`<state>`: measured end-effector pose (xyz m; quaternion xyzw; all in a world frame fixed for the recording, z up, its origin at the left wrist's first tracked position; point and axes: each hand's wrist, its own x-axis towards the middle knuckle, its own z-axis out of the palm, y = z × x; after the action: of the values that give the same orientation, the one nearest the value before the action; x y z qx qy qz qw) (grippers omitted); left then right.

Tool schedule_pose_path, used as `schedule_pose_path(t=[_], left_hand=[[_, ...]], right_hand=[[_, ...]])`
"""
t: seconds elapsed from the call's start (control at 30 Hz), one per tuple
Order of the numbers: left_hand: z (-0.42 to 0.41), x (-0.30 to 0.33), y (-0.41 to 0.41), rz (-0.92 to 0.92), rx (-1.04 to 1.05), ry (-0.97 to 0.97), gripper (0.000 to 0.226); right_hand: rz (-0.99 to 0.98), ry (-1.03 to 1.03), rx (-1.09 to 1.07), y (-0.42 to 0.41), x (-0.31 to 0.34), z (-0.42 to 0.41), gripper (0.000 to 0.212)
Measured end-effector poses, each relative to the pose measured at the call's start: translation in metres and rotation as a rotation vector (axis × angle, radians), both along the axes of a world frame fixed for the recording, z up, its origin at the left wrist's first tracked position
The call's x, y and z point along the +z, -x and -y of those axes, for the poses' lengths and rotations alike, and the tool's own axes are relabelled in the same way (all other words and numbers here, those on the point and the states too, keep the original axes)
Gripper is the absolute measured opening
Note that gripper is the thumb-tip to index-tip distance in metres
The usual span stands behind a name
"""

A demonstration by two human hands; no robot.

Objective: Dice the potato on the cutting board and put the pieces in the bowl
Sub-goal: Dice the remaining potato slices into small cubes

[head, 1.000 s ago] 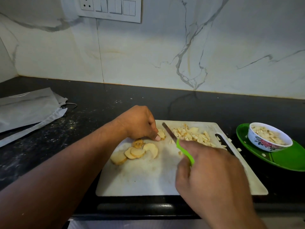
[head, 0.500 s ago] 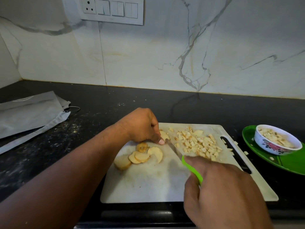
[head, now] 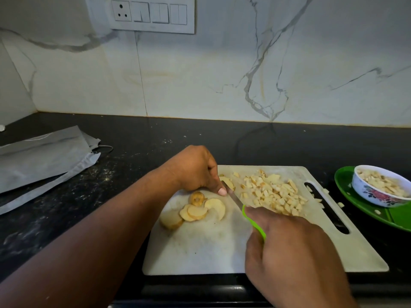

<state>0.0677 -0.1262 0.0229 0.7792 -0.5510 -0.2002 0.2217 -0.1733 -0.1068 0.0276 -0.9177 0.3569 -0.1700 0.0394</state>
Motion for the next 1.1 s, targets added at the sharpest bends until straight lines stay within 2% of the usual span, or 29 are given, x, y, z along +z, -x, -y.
schedule_pose_path(t=[0.13,0.27,0.43,0.53,0.7,0.97,1.1], left_hand=[[-0.002,-0.004,-0.003,-0.017,0.023,0.014,0.031],[-0.008,0.0,-0.005,-0.036,-0.021,0.025,0.031],[-0.012,0.002,-0.013,0.022,-0.106,0.04,0.012],[-0.009,0.001,-0.014,0.04,-0.104,0.047,0.009],[-0.005,0.0,-0.015,0.036,-0.089,0.038,0.009],[-0.002,-0.001,-0.012,0.013,-0.055,0.031,0.013],[-0.004,-0.004,-0.015,-0.01,-0.08,0.054,0.012]], right_hand=[[-0.021,-0.04,-0.01,0.018,0.013,-0.007,0.052],[0.035,0.02,-0.035,0.017,0.019,-0.006,0.051],[0.103,0.057,-0.043,-0.013,0.016,0.001,0.044],[0.139,0.063,-0.016,-0.026,0.008,0.008,0.041],[0.095,0.075,-0.017,-0.029,-0.002,0.01,0.04],[0.037,0.024,0.013,-0.006,-0.012,-0.003,0.05],[0.07,-0.022,0.008,0.014,-0.019,-0.018,0.049]])
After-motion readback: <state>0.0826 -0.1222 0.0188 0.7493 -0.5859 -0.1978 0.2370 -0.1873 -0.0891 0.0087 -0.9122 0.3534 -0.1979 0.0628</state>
